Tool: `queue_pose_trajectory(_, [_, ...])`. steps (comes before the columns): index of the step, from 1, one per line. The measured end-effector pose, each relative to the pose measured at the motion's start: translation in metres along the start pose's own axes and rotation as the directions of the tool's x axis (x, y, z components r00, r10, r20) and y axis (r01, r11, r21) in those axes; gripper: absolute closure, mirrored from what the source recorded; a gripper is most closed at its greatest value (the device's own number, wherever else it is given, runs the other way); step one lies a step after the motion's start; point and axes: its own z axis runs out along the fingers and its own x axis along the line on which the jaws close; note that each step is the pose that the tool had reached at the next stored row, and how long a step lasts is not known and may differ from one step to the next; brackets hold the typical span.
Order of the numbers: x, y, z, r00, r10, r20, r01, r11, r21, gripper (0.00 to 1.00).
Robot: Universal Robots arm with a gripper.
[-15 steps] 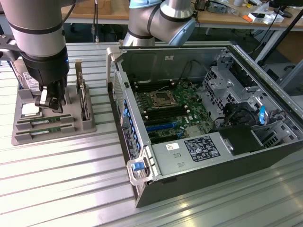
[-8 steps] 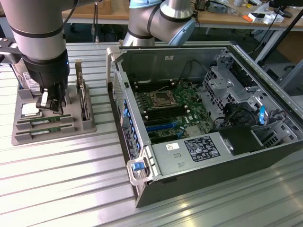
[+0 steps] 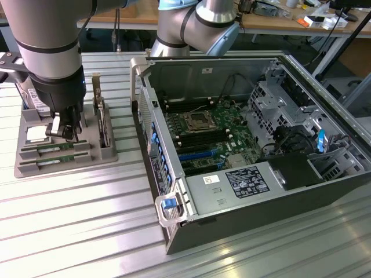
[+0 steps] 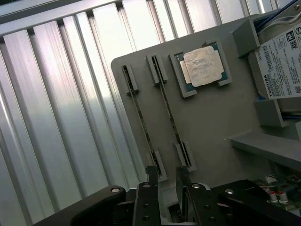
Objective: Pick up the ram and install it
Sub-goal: 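Pick up the ram and move it above insertion slot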
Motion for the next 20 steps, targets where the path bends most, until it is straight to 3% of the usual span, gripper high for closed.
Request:
queue_pose_trajectory(18, [0.0, -0.0006, 0.0138, 1.0, 0.0, 0.0, 0.0, 1.0, 0.0, 0.7])
queue_pose_trajectory(19, [0.0, -0.0007, 0.0154, 1.0, 0.0, 0.0, 0.0, 1.0, 0.0, 0.7])
queue_pose_trajectory(20, [0.0, -0.001, 0.0277, 1.0, 0.0, -0.0003, 0.0, 1.0, -0.0001, 0.7])
